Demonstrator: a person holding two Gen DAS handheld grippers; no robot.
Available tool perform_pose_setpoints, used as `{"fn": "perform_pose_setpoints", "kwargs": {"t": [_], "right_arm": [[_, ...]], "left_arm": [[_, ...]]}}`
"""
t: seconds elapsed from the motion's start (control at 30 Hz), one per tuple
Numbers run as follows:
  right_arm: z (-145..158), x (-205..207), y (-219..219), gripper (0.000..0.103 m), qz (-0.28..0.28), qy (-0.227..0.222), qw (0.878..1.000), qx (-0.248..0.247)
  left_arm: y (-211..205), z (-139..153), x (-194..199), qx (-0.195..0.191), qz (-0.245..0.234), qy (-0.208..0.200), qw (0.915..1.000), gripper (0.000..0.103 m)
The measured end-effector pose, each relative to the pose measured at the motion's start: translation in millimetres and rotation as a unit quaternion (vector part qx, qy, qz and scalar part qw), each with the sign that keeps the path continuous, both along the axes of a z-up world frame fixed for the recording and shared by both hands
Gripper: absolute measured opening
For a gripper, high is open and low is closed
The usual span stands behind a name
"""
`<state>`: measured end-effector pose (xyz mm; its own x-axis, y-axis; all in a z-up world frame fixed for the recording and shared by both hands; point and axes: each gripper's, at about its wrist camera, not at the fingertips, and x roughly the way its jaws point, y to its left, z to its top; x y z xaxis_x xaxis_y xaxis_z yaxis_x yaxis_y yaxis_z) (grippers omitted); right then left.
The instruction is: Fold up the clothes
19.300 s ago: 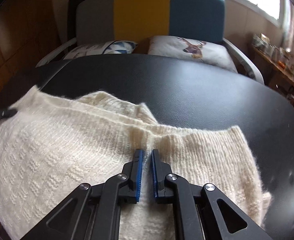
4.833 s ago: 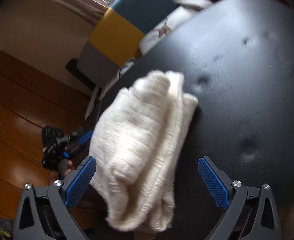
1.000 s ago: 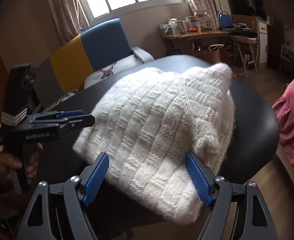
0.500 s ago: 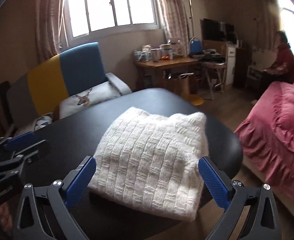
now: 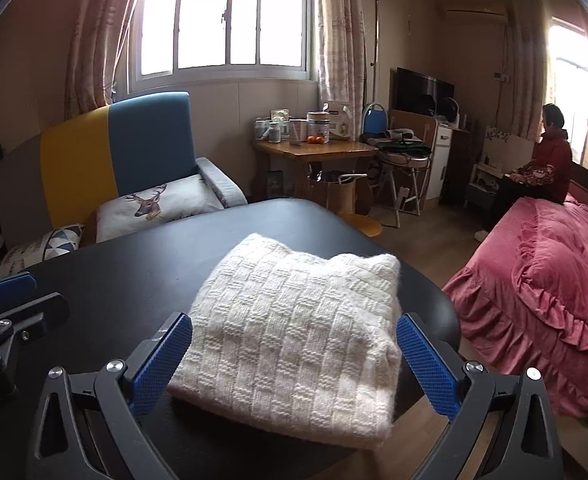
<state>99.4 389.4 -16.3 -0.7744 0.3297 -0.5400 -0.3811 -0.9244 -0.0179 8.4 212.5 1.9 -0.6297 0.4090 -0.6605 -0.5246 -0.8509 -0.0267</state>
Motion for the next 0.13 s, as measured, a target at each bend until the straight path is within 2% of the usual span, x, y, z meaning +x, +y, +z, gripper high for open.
{"fn": "perform_pose_setpoints", "kwargs": {"t": [0.13], "right_arm": [[-4.9,-1.0,1.6,0.103,0.011,-0.006,1.0,-0.012]], "left_arm": [[3.5,-3.1,-2.2,0.003,0.0,-0.011,0.9999,0.051]]}}
